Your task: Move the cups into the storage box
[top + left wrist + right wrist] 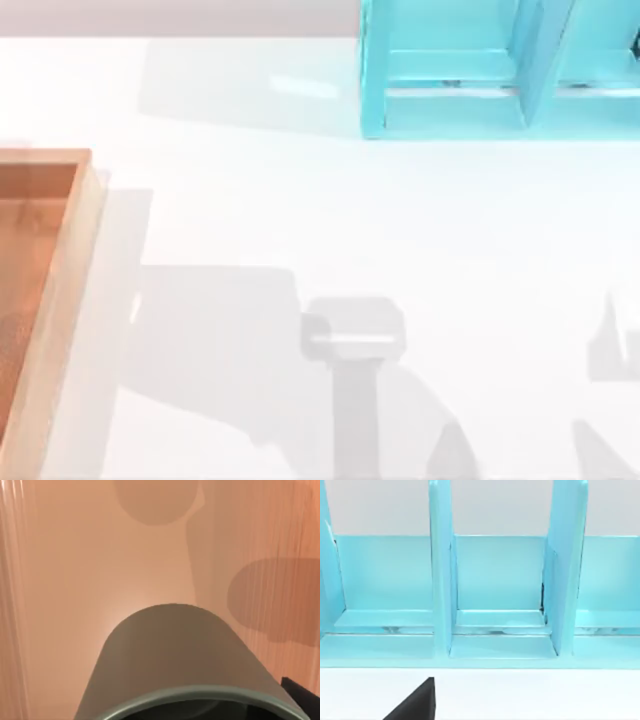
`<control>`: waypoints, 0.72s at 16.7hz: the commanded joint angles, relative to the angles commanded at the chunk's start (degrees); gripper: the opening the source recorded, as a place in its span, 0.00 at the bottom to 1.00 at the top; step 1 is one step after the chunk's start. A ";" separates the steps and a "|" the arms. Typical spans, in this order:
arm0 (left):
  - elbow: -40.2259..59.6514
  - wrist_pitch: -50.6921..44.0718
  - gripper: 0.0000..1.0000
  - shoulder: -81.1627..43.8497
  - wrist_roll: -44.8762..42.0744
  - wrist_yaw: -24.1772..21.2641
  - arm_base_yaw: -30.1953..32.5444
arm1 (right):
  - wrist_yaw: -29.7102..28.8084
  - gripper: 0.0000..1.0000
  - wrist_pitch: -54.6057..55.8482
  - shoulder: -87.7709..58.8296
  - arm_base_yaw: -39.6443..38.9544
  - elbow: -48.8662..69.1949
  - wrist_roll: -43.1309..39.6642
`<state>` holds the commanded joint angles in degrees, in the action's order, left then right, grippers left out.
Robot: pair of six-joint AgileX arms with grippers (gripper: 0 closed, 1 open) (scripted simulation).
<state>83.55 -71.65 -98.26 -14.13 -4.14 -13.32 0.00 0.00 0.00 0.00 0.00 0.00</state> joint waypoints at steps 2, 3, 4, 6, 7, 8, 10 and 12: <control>-3.30 3.78 0.00 -0.35 -0.38 -0.15 -0.27 | 0.00 1.00 0.00 0.00 0.00 0.00 0.00; -4.91 5.51 0.00 -0.60 -0.57 -0.20 -0.39 | 0.00 1.00 0.00 0.00 0.00 0.00 0.00; -6.34 6.98 0.00 -0.87 -0.74 -0.23 -0.51 | 0.00 1.00 0.00 0.00 0.00 0.00 0.00; -8.11 8.69 0.00 -1.26 -0.92 -0.25 -0.67 | 0.00 1.00 0.00 0.00 0.00 0.00 0.00; -8.21 8.79 0.00 -1.28 -0.92 -0.24 -0.68 | 0.00 1.00 0.00 0.00 0.00 0.00 0.00; -8.21 8.79 0.00 -1.28 -0.92 -0.24 -0.68 | 0.00 1.00 0.00 0.00 0.00 0.00 0.00; -8.21 8.79 0.00 -1.28 -0.92 -0.24 -0.68 | 0.00 1.00 0.00 0.00 0.00 0.00 0.00; -8.21 8.79 0.15 -1.28 -0.92 -0.24 -0.68 | 0.00 1.00 0.00 0.00 0.00 0.00 0.00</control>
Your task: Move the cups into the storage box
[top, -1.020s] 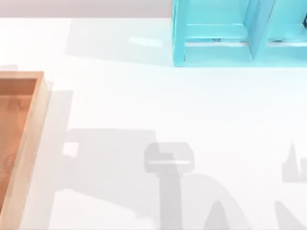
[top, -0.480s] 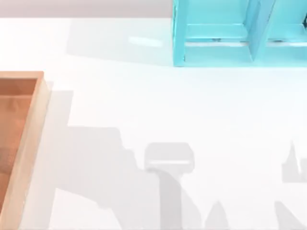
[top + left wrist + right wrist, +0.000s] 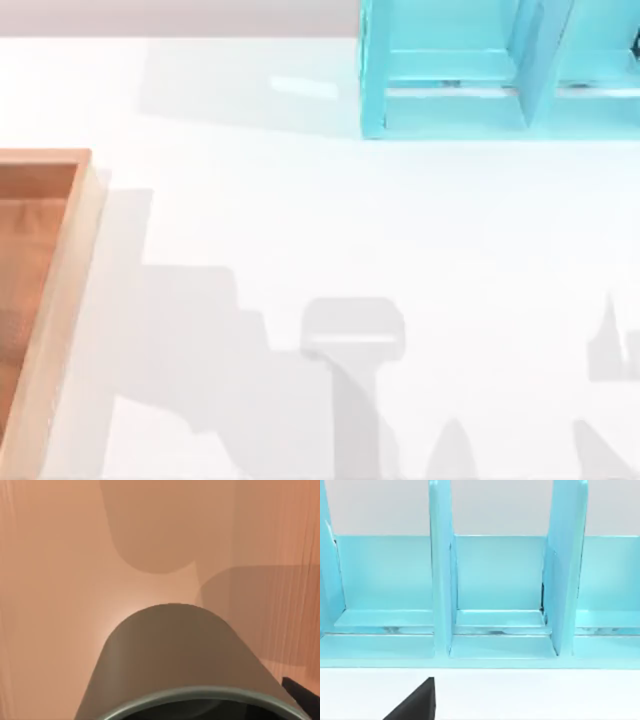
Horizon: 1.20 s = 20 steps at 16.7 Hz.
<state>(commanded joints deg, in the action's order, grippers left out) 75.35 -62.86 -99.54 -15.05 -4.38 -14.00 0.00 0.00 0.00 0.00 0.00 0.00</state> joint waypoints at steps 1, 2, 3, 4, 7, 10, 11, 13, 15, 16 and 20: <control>0.00 0.00 0.23 0.00 0.00 0.00 0.00 | 0.00 1.00 0.00 0.00 0.00 0.00 0.00; 0.00 0.00 0.30 0.00 0.00 0.00 0.00 | 0.00 1.00 0.00 0.00 0.00 0.00 0.00; 0.00 0.00 0.38 0.00 0.00 0.00 0.00 | 0.00 1.00 0.00 0.00 0.00 0.00 0.00; 0.00 0.00 0.45 0.00 0.00 0.00 0.00 | 0.00 1.00 0.00 0.00 0.00 0.00 0.00; 0.00 0.00 0.68 0.00 0.00 0.00 0.00 | 0.00 1.00 0.00 0.00 0.00 0.00 0.00; 0.00 0.00 0.90 0.00 0.00 0.00 0.00 | 0.00 1.00 0.00 0.00 0.00 0.00 0.00; 0.00 0.00 0.98 0.00 0.00 0.00 0.00 | 0.00 1.00 0.00 0.00 0.00 0.00 0.00; 0.00 0.00 1.00 0.00 0.00 0.00 0.00 | 0.00 1.00 0.00 0.00 0.00 0.00 0.00; 0.00 0.00 1.00 0.00 0.00 0.00 0.00 | 0.00 1.00 0.00 0.00 0.00 0.00 0.00; 0.00 0.00 1.00 0.00 0.00 0.00 0.00 | 0.00 1.00 0.00 0.00 0.00 0.00 0.00; 0.02 -0.01 1.00 0.03 0.00 0.00 0.10 | 0.00 1.00 0.00 0.00 0.00 0.00 0.00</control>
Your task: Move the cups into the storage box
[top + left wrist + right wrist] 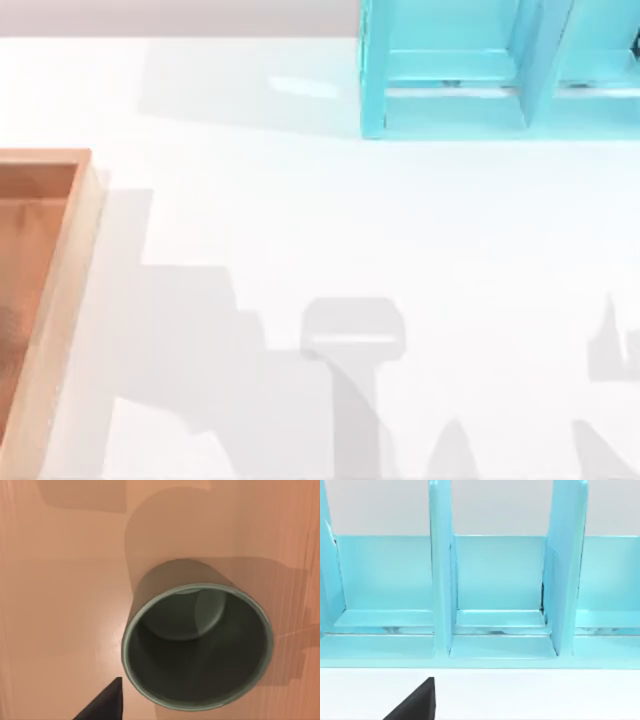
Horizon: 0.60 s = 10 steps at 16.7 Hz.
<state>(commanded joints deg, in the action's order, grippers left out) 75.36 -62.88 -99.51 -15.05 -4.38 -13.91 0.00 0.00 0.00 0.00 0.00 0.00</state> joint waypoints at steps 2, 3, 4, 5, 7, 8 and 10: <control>0.93 -0.92 1.00 -0.08 0.09 -0.03 -0.09 | 0.00 1.00 0.00 0.00 0.00 0.00 0.00; 2.29 -2.27 1.00 -0.17 0.17 -0.03 -0.17 | 0.00 1.00 0.00 0.00 0.00 0.00 0.00; 4.24 -4.10 1.00 -0.25 0.23 -0.02 -0.23 | 0.00 1.00 0.00 0.00 0.00 0.00 0.00; 6.65 -6.26 1.00 -0.30 0.26 0.01 -0.24 | 0.00 1.00 0.00 0.00 0.00 0.00 0.00; 12.14 -11.26 1.00 -0.34 0.24 0.04 -0.13 | 0.00 1.00 0.00 0.00 0.00 0.00 0.00; 14.81 -13.97 1.00 -0.37 0.22 0.02 -0.03 | 0.00 1.00 0.00 0.00 0.00 0.00 0.00; 19.43 -18.97 1.00 -0.45 0.22 -0.01 0.14 | 0.00 1.00 0.00 0.00 0.00 0.00 0.00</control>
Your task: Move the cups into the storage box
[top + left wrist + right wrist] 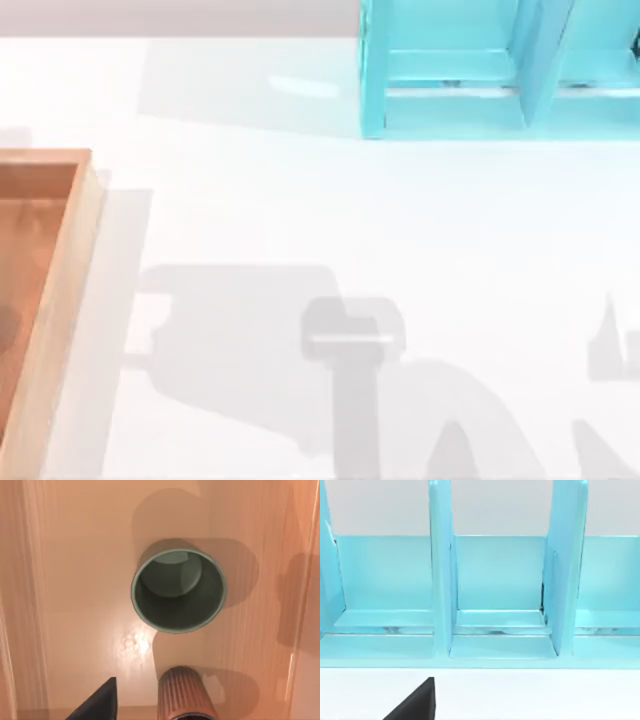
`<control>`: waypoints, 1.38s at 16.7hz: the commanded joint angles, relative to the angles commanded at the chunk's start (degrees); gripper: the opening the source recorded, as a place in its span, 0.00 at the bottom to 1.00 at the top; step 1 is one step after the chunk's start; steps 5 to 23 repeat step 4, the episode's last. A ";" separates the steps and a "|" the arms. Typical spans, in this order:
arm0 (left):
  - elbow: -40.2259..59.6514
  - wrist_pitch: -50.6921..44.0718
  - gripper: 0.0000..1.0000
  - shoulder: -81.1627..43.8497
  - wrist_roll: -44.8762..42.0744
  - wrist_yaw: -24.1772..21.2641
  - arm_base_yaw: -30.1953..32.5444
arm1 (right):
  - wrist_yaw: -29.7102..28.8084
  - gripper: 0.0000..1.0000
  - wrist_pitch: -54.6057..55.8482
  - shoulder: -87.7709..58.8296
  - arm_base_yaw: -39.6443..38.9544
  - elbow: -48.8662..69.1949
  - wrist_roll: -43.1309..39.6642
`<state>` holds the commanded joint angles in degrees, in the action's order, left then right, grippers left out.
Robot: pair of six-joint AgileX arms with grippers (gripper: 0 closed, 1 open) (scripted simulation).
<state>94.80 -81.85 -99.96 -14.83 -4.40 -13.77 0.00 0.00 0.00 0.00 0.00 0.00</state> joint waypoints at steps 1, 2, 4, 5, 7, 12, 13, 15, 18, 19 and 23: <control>1.81 -1.87 1.00 0.01 0.02 0.00 0.07 | 0.00 1.00 0.00 0.00 0.00 0.00 0.00; 3.07 -3.13 1.00 0.05 0.04 0.02 0.12 | 0.00 1.00 0.00 0.00 0.00 0.00 0.00; 3.79 -3.86 1.00 0.08 0.06 0.03 0.14 | 0.00 1.00 0.00 0.00 0.00 0.00 0.00; 3.79 -3.86 1.00 0.08 0.06 0.03 0.14 | 0.00 1.00 0.00 0.00 0.00 0.00 0.00; 3.79 -3.86 1.00 0.08 0.06 0.03 0.14 | 0.00 1.00 0.00 0.00 0.00 0.00 0.00; 3.79 -3.86 1.00 0.08 0.06 0.03 0.14 | 0.00 1.00 0.00 0.00 0.00 0.00 0.00; 3.79 -3.86 1.00 0.08 0.06 0.03 0.14 | 0.00 1.00 0.00 0.00 0.00 0.00 0.00; 3.79 -3.86 1.00 0.08 0.06 0.03 0.14 | 0.00 1.00 0.00 0.00 0.00 0.00 0.00; 3.79 -3.86 1.00 0.08 0.06 0.03 0.14 | 0.00 1.00 0.00 0.00 0.00 0.00 0.00; 3.79 -3.86 1.00 0.08 0.06 0.03 0.14 | 0.00 1.00 0.00 0.00 0.00 0.00 0.00; 3.79 -3.86 1.00 0.08 0.06 0.03 0.14 | 0.00 1.00 0.00 0.00 0.00 0.00 0.00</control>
